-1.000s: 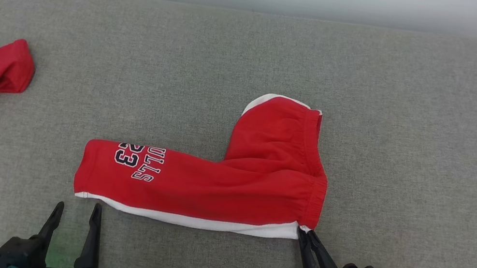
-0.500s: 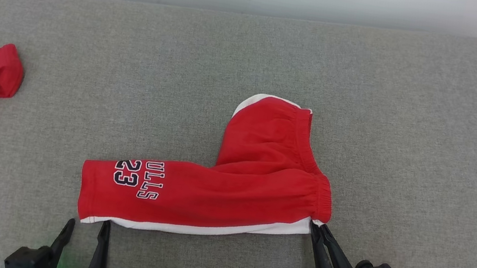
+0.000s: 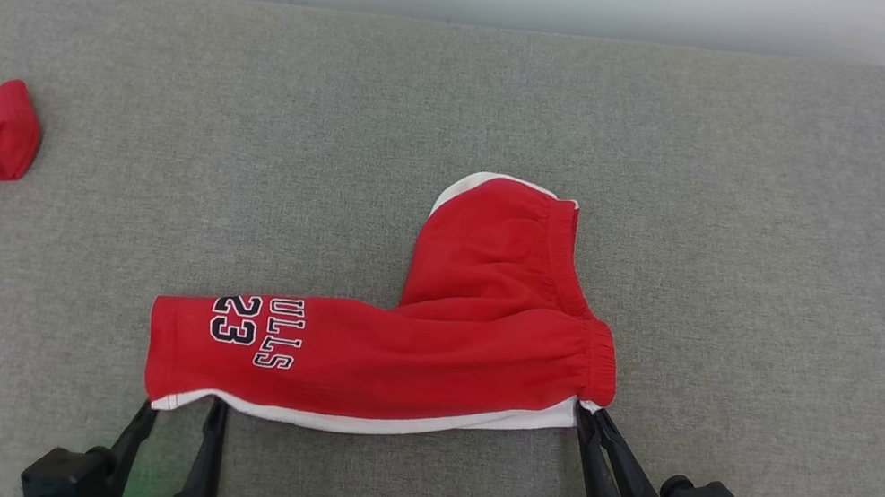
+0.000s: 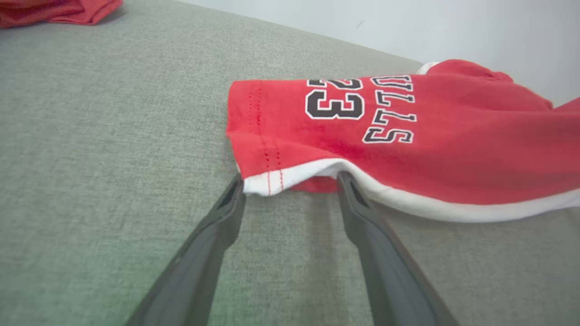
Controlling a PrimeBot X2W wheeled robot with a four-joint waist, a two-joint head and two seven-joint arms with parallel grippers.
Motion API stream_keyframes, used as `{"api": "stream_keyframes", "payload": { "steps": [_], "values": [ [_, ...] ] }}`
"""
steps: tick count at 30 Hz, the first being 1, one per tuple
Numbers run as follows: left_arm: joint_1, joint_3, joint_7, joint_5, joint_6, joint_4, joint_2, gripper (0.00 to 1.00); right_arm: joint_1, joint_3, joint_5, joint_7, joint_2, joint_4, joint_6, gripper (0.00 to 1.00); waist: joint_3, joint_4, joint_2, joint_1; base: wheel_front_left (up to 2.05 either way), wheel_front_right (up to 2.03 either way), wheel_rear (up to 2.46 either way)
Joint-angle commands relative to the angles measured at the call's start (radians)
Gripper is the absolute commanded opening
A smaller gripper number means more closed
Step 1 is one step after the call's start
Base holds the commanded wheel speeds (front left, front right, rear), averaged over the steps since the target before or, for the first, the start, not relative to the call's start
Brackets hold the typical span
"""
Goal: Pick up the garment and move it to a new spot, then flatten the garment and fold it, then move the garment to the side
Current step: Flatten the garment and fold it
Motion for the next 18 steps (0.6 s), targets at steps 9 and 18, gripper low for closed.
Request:
{"api": "stream_keyframes", "payload": {
  "steps": [9, 18],
  "values": [
    [0.024, -0.017, -0.003, 0.003, 0.001, -0.046, 0.000, 0.00, 0.002, -0.012, 0.011, 0.000, 0.008, 0.006, -0.002, 0.00, -0.012, 0.001, -0.0001, 0.0000, 0.00, 0.00, 0.00],
    [0.041, -0.015, -0.003, 0.034, 0.001, -0.136, 0.002, 0.00, 0.000, -0.032, 0.039, 0.000, 0.013, -0.017, -0.002, 0.00, -0.052, 0.014, -0.0001, 0.0000, 0.00, 0.00, 0.00]
  ]
}}
